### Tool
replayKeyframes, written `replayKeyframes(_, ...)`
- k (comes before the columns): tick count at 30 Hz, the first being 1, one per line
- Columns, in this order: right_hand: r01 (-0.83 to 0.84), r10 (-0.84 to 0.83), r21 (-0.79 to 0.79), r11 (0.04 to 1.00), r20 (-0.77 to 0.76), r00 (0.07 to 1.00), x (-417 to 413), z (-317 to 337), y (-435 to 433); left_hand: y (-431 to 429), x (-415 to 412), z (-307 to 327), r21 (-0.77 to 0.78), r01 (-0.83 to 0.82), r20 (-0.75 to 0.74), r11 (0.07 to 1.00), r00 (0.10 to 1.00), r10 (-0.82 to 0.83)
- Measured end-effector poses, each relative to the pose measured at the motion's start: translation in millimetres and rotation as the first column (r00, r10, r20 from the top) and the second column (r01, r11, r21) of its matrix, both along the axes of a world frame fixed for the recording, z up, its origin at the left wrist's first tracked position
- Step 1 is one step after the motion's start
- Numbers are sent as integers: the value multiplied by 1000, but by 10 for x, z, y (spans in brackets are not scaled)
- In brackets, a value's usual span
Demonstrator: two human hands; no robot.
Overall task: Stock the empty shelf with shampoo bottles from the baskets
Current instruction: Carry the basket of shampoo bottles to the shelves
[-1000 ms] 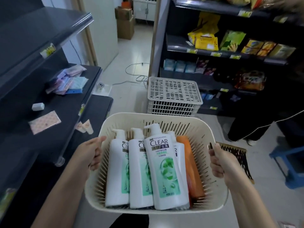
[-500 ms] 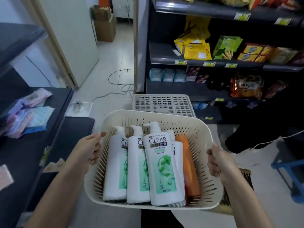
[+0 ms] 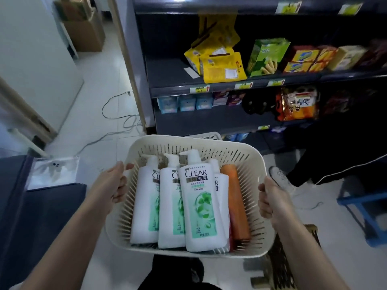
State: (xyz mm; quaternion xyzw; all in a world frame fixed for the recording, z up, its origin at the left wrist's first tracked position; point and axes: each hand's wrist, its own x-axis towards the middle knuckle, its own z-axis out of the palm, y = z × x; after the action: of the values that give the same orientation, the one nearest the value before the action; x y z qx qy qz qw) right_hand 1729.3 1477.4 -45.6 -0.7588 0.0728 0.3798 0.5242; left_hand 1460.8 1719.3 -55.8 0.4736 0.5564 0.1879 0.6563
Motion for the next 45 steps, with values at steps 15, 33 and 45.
replayKeyframes(15, 466, -465, -21, 884, -125, 876, 628, -570, 1025, 1918, 2314, -542, 14, 443, -324, 897, 850, -415)
replayKeyframes(33, 760, -720, 18, 649, -309, 622, 796, -1291, 1565, 2370, 4297, -955, 111, 825, -576, 555, 509, -640)
replayKeyframes(45, 598, -635, -250, 762, -103, 766, 786, -1358, 1551, 2438, 4409, -1186, 156, 936, -759, 316, 318, -568)
